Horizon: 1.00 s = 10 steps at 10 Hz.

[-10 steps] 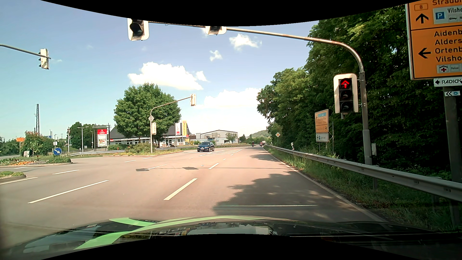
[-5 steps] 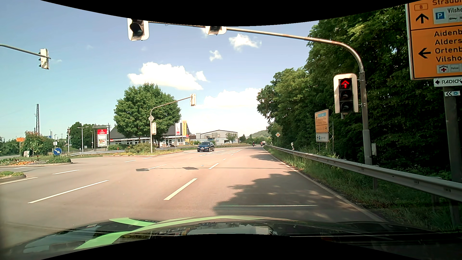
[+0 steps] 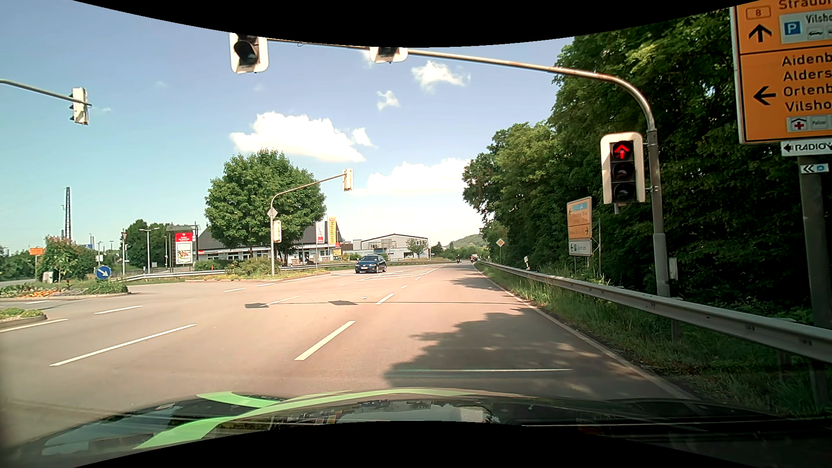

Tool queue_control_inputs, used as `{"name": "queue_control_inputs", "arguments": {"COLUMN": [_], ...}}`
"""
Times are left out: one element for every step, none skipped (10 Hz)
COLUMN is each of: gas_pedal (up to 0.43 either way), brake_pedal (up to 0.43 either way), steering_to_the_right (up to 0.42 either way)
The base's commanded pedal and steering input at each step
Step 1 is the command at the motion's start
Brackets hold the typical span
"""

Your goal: Follow the waypoints while adhering to traffic rules and regulations

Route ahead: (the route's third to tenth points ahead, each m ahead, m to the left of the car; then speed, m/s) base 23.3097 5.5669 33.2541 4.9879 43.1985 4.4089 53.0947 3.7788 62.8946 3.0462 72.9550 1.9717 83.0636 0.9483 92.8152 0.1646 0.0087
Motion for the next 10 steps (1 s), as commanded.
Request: {"name": "queue_control_inputs", "arguments": {"gas_pedal": [0.0,0.0,0.0,0.0,0.0,0.0,0.0,0.0,0.0,0.0], "brake_pedal": [0.165,0.171,0.165,0.171,0.171,0.171,0.171,0.171,0.171,0.165], "steering_to_the_right": [0.0,0.001,0.0,0.0,0.0,0.0,0.0,0.0,0.0,0.0]}}
